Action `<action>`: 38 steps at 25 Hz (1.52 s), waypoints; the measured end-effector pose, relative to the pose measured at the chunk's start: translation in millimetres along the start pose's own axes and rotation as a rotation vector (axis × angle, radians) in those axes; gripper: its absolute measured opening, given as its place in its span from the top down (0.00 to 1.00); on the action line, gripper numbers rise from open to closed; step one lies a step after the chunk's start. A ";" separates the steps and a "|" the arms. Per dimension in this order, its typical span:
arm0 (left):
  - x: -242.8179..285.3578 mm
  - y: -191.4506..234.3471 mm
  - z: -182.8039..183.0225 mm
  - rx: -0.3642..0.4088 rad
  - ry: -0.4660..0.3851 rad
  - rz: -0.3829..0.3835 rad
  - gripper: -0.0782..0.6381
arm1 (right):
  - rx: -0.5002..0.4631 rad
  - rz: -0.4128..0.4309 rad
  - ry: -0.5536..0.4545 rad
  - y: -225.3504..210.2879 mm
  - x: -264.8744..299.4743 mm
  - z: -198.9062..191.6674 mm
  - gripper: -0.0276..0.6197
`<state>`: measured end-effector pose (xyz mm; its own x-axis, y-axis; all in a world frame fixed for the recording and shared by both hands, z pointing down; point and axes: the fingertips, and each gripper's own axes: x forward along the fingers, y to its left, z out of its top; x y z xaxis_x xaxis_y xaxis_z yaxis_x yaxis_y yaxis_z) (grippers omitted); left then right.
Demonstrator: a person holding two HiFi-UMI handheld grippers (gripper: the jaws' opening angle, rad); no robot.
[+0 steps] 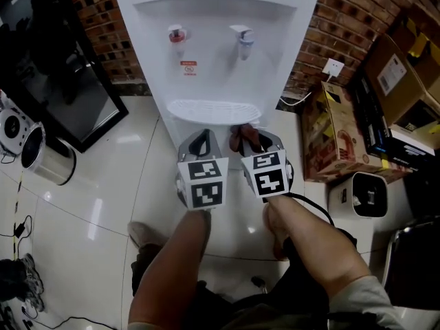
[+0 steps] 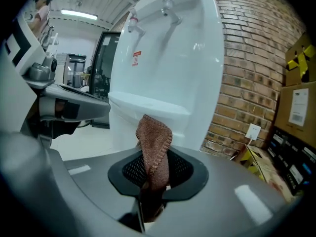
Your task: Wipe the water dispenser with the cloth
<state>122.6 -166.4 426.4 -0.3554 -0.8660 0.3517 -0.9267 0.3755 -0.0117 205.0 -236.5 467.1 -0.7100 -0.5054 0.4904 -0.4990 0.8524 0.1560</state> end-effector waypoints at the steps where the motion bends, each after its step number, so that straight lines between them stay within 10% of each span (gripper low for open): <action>1: 2.3 -7.1 -1.5 0.003 0.005 -0.013 0.89 | 0.001 -0.007 0.003 -4.7 -2.3 -1.7 0.83; 23: 18.7 -51.5 -18.6 0.036 0.036 -0.091 0.89 | 0.027 -0.028 0.105 -43.0 -8.0 -42.9 0.83; 38: -48.6 148.8 -69.0 0.021 0.126 0.203 0.89 | -0.104 0.362 0.059 186.7 67.4 -0.1 0.83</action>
<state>10.4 -45.7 472.1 -0.5179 -0.7249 0.4542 -0.8407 0.5295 -0.1136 64.0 -111.4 529.3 -0.7998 -0.1633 0.5777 -0.1661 0.9849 0.0485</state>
